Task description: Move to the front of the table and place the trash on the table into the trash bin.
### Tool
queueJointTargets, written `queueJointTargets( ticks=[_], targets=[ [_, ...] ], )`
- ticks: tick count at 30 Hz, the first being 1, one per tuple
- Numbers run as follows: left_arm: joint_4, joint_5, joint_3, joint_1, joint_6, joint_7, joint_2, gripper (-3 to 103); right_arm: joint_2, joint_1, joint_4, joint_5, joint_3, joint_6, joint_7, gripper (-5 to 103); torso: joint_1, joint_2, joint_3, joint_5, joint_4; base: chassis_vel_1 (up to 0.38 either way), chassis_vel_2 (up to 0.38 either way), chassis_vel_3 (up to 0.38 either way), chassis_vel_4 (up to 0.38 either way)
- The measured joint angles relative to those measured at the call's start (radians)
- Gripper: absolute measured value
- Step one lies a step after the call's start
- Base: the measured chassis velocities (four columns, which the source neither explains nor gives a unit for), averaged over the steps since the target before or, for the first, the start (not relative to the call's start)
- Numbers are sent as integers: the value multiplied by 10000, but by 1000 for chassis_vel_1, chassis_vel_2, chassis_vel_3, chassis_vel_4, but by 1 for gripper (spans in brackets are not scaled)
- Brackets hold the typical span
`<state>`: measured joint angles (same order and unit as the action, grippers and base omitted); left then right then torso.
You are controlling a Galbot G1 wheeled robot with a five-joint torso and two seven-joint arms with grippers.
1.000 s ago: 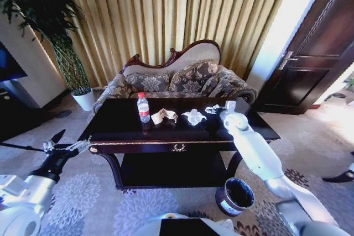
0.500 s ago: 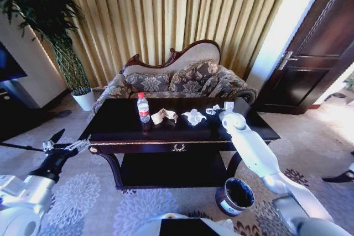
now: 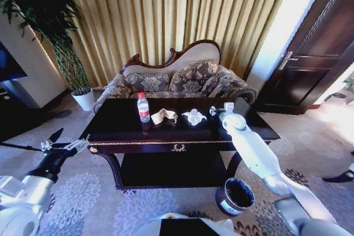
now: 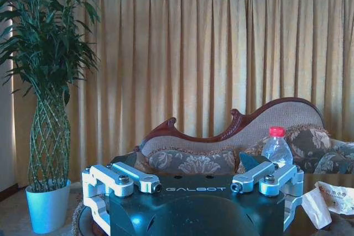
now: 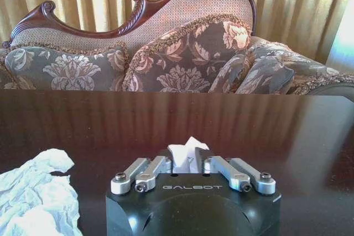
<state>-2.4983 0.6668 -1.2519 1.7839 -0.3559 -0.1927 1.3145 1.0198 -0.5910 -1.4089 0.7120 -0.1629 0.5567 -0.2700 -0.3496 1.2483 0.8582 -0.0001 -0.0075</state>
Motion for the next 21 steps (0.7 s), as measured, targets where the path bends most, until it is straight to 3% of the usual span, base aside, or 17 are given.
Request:
queueJointTargets(
  ticks=[2, 3, 5, 7, 14, 21],
  targets=[
    [0, 28, -13, 4, 13, 0, -12, 100, -1, -16, -9, 1, -9, -3, 1, 29, 0, 0, 0, 0, 1, 0, 0, 0, 0],
    [0, 42, -22, 3, 27, 0, -23, 100, -9, -37, -23, 3, -18, -6, 1, 18, 0, 0, 0, -1, 0, 0, 0, 0, 0],
    [0, 76, -40, -7, 51, -3, -52, 100, -70, -116, -122, 36, -49, -8, 1, 8, 0, 0, 0, 0, 0, 0, 0, 0, 0],
    [0, 80, -40, -12, 67, -3, -54, 100, -102, -149, -179, 76, -63, -12, -1, 3, 0, 0, 0, 0, -1, 0, 0, 0, 0],
    [52, 117, -41, -21, 120, -9, -59, 100, -431, -429, -1076, 690, -264, -71, -139, 0, 0, 0, 0, 1, 0, 0, 0, 0, 0],
    [283, 354, -206, -88, 233, -4, -163, 100, -1077, -1670, -3588, 2067, -1027, -297, -550, 0, 0, 0, -1, 0, -1, 0, 0, 0, 0]
  ],
)
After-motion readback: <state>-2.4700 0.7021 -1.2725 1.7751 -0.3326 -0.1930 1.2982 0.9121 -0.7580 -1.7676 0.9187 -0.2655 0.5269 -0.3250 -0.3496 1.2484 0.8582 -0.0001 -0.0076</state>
